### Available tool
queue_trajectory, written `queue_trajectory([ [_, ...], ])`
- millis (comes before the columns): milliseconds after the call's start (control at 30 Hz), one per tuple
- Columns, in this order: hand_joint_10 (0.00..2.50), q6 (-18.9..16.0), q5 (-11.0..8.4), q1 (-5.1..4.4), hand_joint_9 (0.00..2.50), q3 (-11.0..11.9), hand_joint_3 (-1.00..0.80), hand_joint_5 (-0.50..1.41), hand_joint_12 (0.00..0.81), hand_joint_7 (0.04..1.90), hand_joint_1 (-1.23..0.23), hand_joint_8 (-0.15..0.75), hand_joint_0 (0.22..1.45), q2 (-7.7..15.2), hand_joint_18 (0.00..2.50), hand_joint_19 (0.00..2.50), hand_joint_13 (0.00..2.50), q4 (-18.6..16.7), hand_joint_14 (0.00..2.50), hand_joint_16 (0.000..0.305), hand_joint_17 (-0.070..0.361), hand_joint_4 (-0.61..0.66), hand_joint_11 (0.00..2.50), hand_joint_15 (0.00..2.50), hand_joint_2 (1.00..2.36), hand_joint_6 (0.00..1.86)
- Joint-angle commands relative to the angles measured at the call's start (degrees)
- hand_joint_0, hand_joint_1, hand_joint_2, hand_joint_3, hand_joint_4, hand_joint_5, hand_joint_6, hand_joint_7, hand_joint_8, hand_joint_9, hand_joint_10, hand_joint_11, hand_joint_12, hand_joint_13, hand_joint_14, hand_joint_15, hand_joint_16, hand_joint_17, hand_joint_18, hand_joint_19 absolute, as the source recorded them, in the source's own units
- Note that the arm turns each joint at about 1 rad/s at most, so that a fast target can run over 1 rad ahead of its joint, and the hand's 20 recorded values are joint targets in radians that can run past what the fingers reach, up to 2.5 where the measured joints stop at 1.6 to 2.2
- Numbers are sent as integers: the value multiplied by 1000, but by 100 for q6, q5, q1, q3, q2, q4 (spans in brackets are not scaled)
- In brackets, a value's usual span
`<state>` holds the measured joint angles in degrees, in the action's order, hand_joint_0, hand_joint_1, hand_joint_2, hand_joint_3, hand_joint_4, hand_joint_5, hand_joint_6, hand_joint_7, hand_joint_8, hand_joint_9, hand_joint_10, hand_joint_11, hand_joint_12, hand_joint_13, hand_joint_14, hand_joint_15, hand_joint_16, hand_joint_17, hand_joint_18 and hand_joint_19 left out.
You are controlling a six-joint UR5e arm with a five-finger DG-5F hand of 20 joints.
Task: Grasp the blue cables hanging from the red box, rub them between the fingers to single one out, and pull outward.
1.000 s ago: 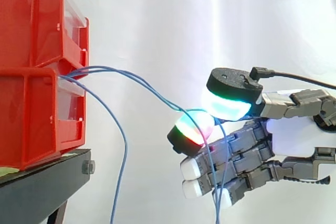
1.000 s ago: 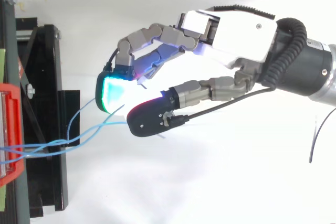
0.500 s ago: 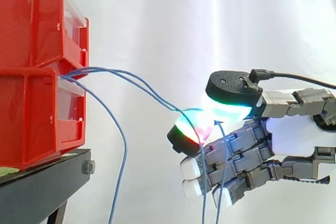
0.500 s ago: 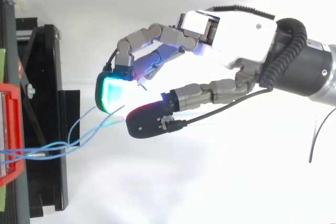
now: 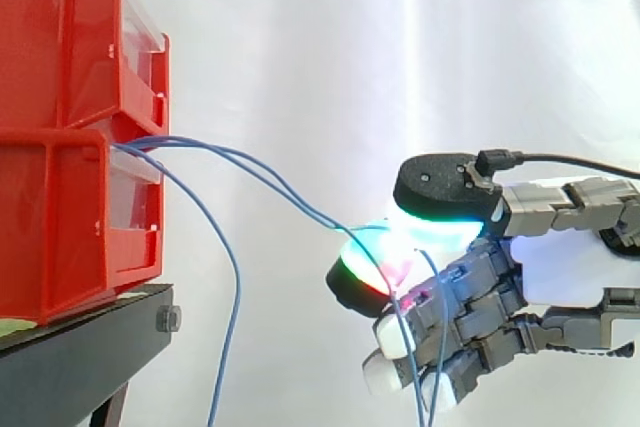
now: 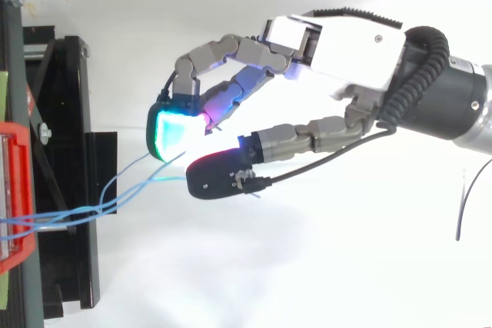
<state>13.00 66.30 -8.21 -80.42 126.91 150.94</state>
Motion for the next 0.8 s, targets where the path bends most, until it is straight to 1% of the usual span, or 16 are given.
queue_trajectory([
  [0, 5, 1, -143, 4, 960, 0, 35, -82, 385, 1154, -778, 272, 585, 0, 857, 364, 769, 85, 7, 52, 116, 64, 257, 210, 1003, 795],
  [67, 5, -8, -390, -5, 952, 0, 37, -82, 384, 1168, -778, 270, 585, 0, 855, 365, 748, 146, 8, 52, 117, 59, 254, 202, 1003, 793],
  [100, 4, -8, -451, -5, 944, 0, 38, -82, 385, 1159, -779, 268, 585, 0, 853, 362, 739, 173, 8, 52, 117, 57, 255, 208, 1002, 794],
  [133, 4, -34, -583, -5, 926, -9, 38, -81, 385, 1162, -780, 266, 585, 0, 839, 357, 718, 313, 6, 52, 117, 50, 246, 195, 1002, 793],
  [233, 4, -61, -600, -5, 908, 0, 41, -80, 387, 1158, -782, 258, 584, 0, 814, 354, 686, 454, 6, 52, 117, 39, 242, 193, 1002, 792],
  [267, 4, -131, -600, -5, 904, 0, 40, -79, 388, 1162, -783, 258, 585, 0, 810, 357, 682, 560, 6, 52, 117, 37, 247, 189, 1002, 791],
  [467, 4, -439, -600, -5, 893, -9, 44, -78, 385, 1168, -784, 259, 585, 0, 795, 358, 658, 823, 5, 53, 118, 33, 240, 185, 1001, 789],
  [533, 4, -553, -600, -5, 892, 0, 38, -78, 384, 1168, -785, 258, 586, 0, 791, 352, 657, 1008, 5, 53, 118, 33, 233, 181, 1001, 789],
  [667, 4, -720, -592, -13, 893, -9, 44, -78, 385, 1167, -783, 259, 585, -18, 788, 353, 656, 1263, 6, 53, 119, 35, 233, 177, 1001, 789],
  [767, 4, -808, -574, -22, 893, -9, 39, -78, 385, 1166, -783, 262, 586, -18, 786, 361, 656, 1359, 6, 53, 118, 34, 233, 184, 1000, 790],
])
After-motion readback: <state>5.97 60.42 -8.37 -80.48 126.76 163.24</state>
